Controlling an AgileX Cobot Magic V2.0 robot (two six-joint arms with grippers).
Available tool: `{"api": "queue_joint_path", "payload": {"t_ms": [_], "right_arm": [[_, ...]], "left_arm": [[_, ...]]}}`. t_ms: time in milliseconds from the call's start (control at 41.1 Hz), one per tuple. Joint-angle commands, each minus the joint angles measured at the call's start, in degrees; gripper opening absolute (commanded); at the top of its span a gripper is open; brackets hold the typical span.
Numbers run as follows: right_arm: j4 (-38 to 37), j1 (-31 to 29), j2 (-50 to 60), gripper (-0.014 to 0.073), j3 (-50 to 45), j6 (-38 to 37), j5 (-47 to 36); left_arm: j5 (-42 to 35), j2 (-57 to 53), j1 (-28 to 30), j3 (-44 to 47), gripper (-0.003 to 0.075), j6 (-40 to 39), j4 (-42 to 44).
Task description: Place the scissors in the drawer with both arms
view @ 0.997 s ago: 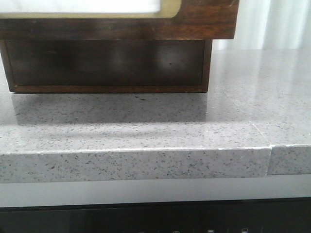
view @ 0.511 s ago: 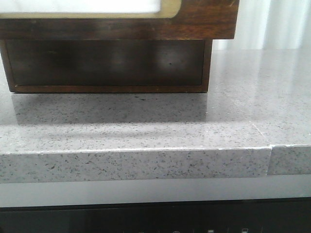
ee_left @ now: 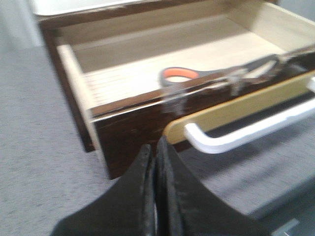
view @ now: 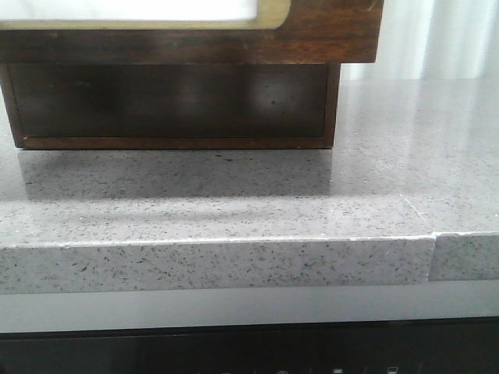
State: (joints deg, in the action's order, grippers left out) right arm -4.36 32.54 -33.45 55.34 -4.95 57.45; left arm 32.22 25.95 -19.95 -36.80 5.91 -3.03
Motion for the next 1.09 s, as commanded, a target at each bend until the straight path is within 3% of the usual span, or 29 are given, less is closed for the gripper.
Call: {"api": "queue_joint_path", "payload": {"t_ms": [0, 438, 706, 1070], "right_arm": [[-1.08, 0.03, -0.21, -0.0069, 1.35, 0.32, -3.8], [-1.08, 0.03, -0.21, -0.0069, 1.35, 0.32, -3.8], [-1.08, 0.03, -0.21, -0.0069, 1.35, 0.32, -3.8], [-1.08, 0.03, -0.21, -0.0069, 1.35, 0.32, -3.74]], "left_arm": [[-10.25, -3.66, 3.49, 4.4, -0.002, 0.01, 0.89], [-28.31, -25.37, 14.36, 32.12, -0.002, 0.01, 0.95], [-35.32, -27.21, 16.82, 38.53, -0.002, 0.01, -1.53], [-34.9, -27.21, 17.25, 38.43, -0.002, 0.01, -2.06]]}}
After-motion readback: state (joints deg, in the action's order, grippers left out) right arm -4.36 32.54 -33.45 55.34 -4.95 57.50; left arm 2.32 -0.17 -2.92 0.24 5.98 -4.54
